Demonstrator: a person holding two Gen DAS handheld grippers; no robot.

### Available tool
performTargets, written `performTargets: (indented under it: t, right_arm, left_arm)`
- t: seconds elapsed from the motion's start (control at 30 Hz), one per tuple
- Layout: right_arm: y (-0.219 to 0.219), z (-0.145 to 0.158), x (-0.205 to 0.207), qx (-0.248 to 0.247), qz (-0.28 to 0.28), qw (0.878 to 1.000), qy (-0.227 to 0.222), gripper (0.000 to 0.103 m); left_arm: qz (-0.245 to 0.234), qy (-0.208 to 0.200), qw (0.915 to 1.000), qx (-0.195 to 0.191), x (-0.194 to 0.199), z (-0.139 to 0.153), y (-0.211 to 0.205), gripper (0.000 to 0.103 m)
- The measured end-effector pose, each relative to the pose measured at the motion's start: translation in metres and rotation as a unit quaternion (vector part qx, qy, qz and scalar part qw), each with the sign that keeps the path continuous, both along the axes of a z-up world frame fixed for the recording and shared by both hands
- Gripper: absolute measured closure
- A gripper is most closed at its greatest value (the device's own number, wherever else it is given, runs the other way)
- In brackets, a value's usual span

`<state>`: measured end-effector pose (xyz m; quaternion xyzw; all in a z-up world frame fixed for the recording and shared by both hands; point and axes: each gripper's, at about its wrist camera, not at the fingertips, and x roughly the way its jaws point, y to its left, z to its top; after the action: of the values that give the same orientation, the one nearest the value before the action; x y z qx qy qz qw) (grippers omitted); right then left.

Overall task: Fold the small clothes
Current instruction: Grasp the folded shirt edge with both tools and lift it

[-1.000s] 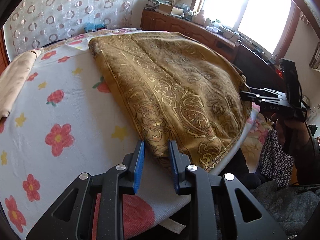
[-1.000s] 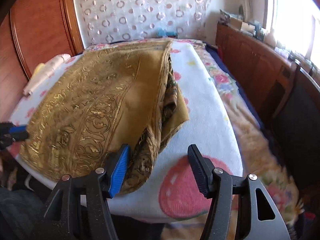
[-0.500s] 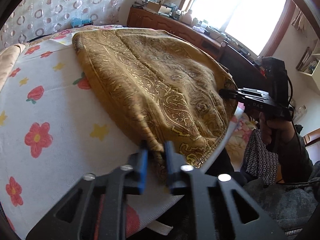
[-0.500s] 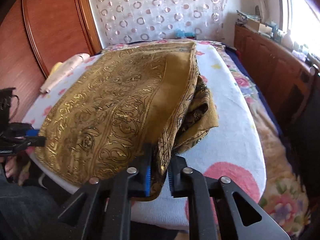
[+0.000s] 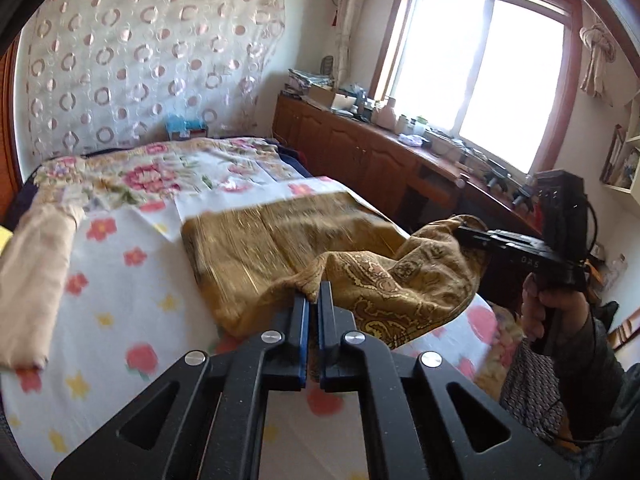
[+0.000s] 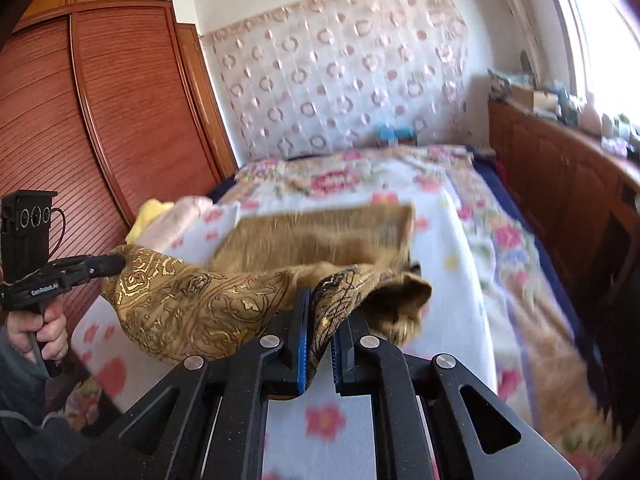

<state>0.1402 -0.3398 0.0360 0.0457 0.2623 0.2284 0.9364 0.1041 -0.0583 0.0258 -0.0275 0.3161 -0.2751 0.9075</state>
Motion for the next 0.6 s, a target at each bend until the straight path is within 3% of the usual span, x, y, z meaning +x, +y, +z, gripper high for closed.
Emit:
performTargets:
  t: [0.1, 0.27, 0.47, 0.6]
  right_arm:
    - [0.007, 0.009, 0.037, -0.009, -0.002, 1.000, -0.006, 0.094]
    - [0.009, -0.001, 0.097, 0.008, 0.000, 1.000, 0.021, 0.094]
    - [0.019, -0.009, 0.127, 0.003, 0.010, 1.000, 0.023, 0.094]
    - [0.032, 0.001, 0.139, -0.018, 0.018, 0.999, 0.029, 0.090]
  left_arm:
    - [0.017, 0.001, 0.9998, 0.004, 0.038, 0.003, 0.005, 0.099]
    - [0.032, 0.020, 0.9993, 0.007, 0.086, -0.006, 0.012, 0.099]
    - [0.051, 0.042, 0.9977, 0.013, 0.125, -0.021, 0.014, 0.099]
    - [0.064, 0.060, 0.9960, 0.019, 0.151, -0.036, 0.017, 0.099]
